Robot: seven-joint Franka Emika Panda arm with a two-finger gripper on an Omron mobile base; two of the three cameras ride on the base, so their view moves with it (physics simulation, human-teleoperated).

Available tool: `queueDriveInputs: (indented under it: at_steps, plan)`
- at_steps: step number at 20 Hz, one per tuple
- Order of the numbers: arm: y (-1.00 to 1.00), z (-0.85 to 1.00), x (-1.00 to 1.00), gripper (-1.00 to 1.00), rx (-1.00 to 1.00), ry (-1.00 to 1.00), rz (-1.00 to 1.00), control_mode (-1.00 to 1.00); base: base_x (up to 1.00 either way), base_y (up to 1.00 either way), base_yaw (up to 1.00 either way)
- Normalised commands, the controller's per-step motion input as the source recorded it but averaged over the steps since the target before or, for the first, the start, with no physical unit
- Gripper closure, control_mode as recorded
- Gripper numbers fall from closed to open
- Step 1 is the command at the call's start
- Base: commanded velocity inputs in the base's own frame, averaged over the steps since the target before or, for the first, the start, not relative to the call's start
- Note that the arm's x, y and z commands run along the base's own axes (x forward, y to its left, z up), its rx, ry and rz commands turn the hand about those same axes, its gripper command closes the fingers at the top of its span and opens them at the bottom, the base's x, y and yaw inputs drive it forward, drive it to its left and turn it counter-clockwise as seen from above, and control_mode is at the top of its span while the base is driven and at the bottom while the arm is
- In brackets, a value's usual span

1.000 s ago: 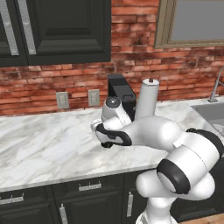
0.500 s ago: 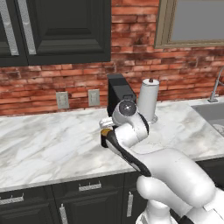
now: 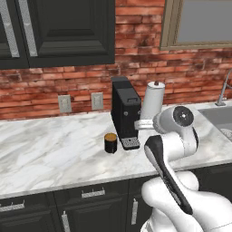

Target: Take a sugar cube from the saucer and place it inside the coffee. Then, grab milk from the fridge and place it next to the coffee on the counter to sweeten the coffee.

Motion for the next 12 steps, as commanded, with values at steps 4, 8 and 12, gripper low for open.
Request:
queueDriveInputs:
  at_steps: [4, 8, 12]
  plan:
    - [-0.73, 0.52, -0.43, -1.0, 0.16, -0.01, -0.02, -1.0, 0.0, 0.0, 0.0]
    - [-0.22, 0.2, -0.01, -1.0, 0.05, 0.0, 0.0, -1.0, 0.0, 0.0, 0.0]
    - [0.0, 0.0, -0.13, -1.0, 0.0, 0.0, 0.0, -1.0, 0.0, 0.0, 0.0]
